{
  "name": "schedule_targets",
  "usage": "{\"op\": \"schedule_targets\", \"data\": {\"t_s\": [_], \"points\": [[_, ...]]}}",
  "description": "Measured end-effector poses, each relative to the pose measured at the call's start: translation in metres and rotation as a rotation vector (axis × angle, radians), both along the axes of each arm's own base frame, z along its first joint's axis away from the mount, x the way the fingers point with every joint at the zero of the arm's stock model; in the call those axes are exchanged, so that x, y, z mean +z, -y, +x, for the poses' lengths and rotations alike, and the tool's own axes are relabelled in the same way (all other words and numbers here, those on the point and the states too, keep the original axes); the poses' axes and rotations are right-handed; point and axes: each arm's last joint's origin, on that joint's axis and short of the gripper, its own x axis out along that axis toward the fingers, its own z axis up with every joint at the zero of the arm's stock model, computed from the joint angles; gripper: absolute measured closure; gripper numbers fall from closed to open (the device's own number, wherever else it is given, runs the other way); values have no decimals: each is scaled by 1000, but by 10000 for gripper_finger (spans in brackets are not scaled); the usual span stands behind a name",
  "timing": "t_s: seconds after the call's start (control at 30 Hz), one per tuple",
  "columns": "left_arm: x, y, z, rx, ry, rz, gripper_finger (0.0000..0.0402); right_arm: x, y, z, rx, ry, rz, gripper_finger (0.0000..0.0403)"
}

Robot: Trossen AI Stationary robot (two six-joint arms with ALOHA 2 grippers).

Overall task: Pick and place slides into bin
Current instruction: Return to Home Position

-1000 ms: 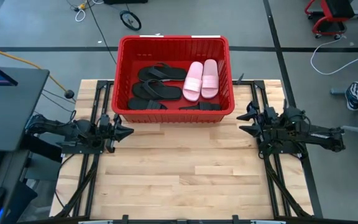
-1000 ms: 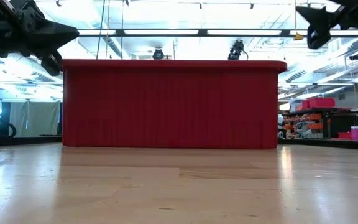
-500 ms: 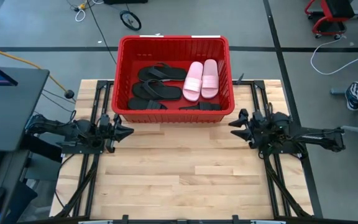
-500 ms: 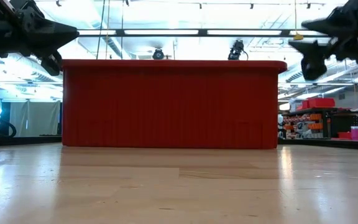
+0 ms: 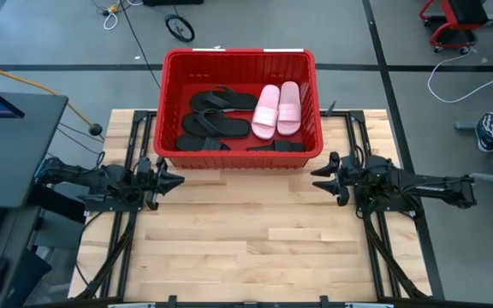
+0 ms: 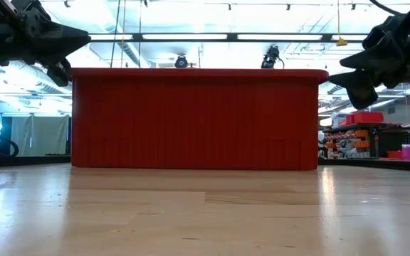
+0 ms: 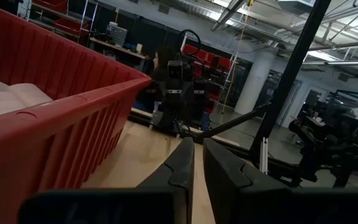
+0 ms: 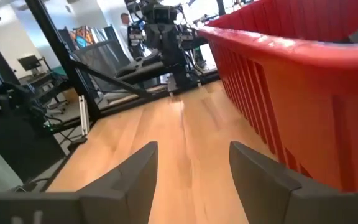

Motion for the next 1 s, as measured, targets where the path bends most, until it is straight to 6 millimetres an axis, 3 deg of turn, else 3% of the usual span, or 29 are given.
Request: {"op": "schedule_targets", "data": {"t_s": [0.37, 1.0], "points": [[0, 0, 0, 0, 0, 0, 376, 1, 0, 0, 1, 6, -1, 199], [0, 0, 0, 0, 0, 0, 367, 1, 0, 0, 2, 6, -2, 199]]}}
